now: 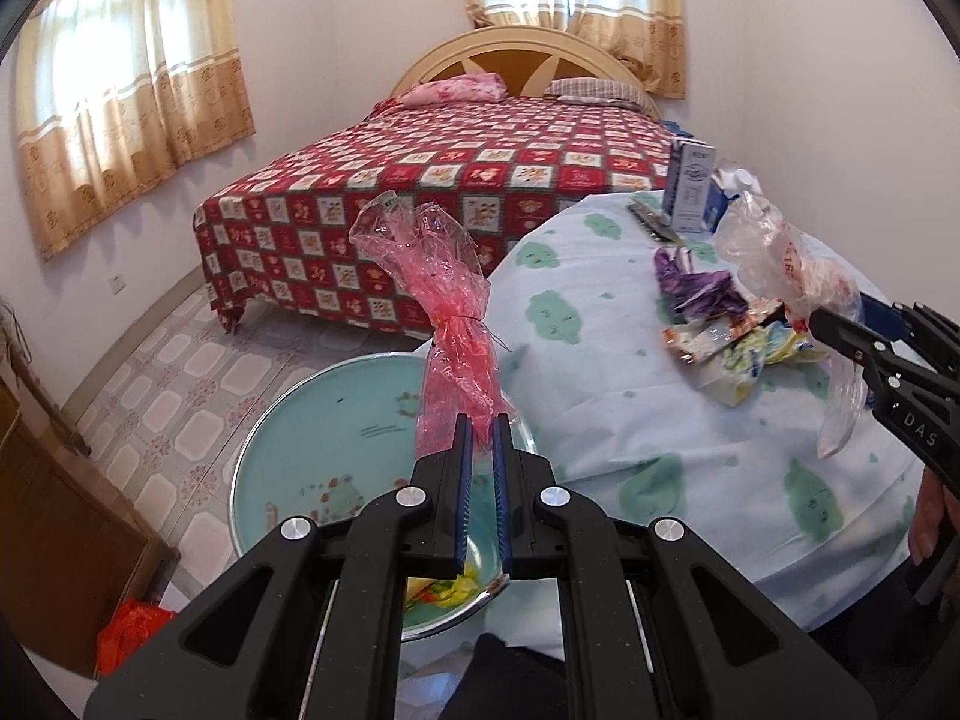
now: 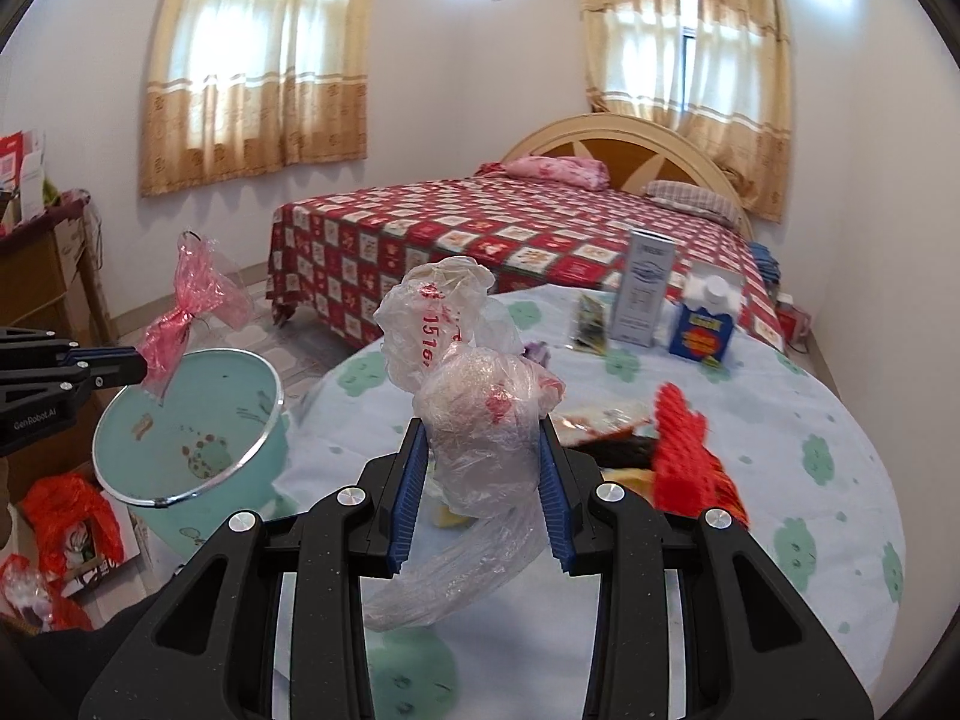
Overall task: Collect trash
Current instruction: 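Carry the pink bag over the teal bucket with the left gripper while the right carries the clear bag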
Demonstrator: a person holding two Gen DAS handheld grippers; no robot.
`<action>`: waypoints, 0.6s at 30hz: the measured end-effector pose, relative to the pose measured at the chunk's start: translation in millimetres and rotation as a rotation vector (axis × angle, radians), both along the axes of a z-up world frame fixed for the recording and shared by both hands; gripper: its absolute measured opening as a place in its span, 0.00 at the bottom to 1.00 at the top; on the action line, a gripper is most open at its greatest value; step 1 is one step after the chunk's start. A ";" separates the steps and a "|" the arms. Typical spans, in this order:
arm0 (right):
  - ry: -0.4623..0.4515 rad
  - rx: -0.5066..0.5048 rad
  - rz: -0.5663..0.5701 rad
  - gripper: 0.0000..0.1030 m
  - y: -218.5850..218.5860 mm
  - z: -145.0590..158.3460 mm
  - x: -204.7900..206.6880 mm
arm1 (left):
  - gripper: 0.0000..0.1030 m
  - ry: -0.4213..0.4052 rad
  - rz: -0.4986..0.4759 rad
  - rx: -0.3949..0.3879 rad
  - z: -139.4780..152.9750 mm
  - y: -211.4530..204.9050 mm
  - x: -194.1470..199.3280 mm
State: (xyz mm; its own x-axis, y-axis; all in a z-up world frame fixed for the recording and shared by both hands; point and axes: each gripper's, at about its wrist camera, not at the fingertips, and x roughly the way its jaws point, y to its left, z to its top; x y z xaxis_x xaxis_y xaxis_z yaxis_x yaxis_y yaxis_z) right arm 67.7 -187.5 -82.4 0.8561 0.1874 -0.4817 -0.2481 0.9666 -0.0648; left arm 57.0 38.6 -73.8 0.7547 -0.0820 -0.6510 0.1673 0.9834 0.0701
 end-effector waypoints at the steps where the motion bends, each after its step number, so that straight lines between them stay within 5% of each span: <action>1: 0.001 -0.004 0.008 0.35 4.2 -0.2 1.3 | 0.07 0.003 0.006 -0.001 -1.2 3.4 -0.2; 18: 0.018 -0.062 0.109 0.35 63.3 -3.4 23.4 | 0.07 0.025 0.079 -0.005 -11.5 41.9 1.4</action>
